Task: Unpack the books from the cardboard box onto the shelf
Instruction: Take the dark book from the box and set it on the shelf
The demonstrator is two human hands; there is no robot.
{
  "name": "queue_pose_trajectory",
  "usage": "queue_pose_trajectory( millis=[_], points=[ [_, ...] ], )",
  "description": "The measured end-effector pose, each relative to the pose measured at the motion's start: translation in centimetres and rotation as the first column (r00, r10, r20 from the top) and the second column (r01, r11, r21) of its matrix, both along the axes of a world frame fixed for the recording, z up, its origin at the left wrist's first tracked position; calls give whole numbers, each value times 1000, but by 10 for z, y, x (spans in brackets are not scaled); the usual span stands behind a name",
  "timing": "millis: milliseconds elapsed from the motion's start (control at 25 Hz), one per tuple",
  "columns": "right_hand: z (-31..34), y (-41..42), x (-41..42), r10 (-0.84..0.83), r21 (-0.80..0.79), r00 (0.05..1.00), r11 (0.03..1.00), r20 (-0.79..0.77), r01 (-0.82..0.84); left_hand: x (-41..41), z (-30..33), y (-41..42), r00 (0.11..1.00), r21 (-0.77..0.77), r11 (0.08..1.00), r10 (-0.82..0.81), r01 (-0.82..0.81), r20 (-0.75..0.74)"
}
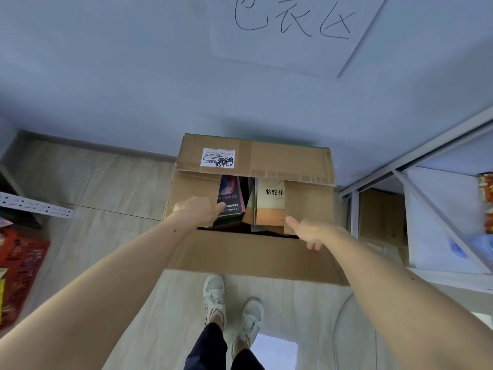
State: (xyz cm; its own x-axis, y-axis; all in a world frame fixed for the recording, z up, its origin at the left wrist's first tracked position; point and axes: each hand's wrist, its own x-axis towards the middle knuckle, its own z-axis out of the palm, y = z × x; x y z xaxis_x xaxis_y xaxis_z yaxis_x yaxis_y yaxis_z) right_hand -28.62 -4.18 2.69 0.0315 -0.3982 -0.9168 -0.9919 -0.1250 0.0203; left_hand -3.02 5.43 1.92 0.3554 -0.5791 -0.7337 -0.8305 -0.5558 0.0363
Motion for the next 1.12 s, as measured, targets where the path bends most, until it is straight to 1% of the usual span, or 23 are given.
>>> queue_pose_trajectory(
  millis=[80,120,160,200,280,320,400,480,560,600,680,800,880,960,1120],
  points=[
    [-10,4,-3,-13,95,999,995,-39,16,-1,-9,0,1000,-40,999,6,-6,0],
    [-14,4,-3,-16,96,999,995,-31,18,1,-12,-2,1000,-60,998,13,-12,1],
    [-17,2,-2,-28,54,1000,998,8,28,3,-16,-6,1000,-74,997,18,-18,-4],
    [-21,-1,0,-50,-23,996,998,78,52,6,-19,-10,1000,-87,996,18,-18,-10],
    [-27,-15,9,-82,-182,971,975,226,124,13,-24,-19,999,-123,991,42,-46,-34],
    [-29,-25,15,-77,-226,958,964,275,143,16,-27,-24,997,-146,987,61,-68,-52],
    [-35,-44,27,-52,-237,941,962,334,137,23,-37,-35,994,-177,982,52,-69,-98],
    [-40,-55,37,-29,-200,928,974,372,110,30,-45,-45,992,-187,982,6,-29,-124],
    [-42,-62,44,-39,-183,920,976,391,119,35,-46,-53,992,-197,980,-2,-23,-123],
    [-41,-62,45,-44,-202,914,970,403,135,35,-43,-53,995,-216,976,-6,-14,-95],
    [-34,-64,50,-34,-302,903,936,429,179,32,-34,-55,1000,-304,953,-13,11,-6],
    [-15,-79,62,-37,-431,871,858,489,278,35,-15,-73,999,-392,920,-13,27,37],
    [-7,-97,70,-17,-467,871,839,491,280,47,-6,-96,999,-394,918,-28,42,41],
    [-7,-119,80,-1,-476,880,841,476,258,61,-7,-122,997,-378,923,-58,76,60],
    [-23,-152,100,35,-507,900,835,434,212,74,-30,-153,990,-359,923,-122,139,70]
  ],
)
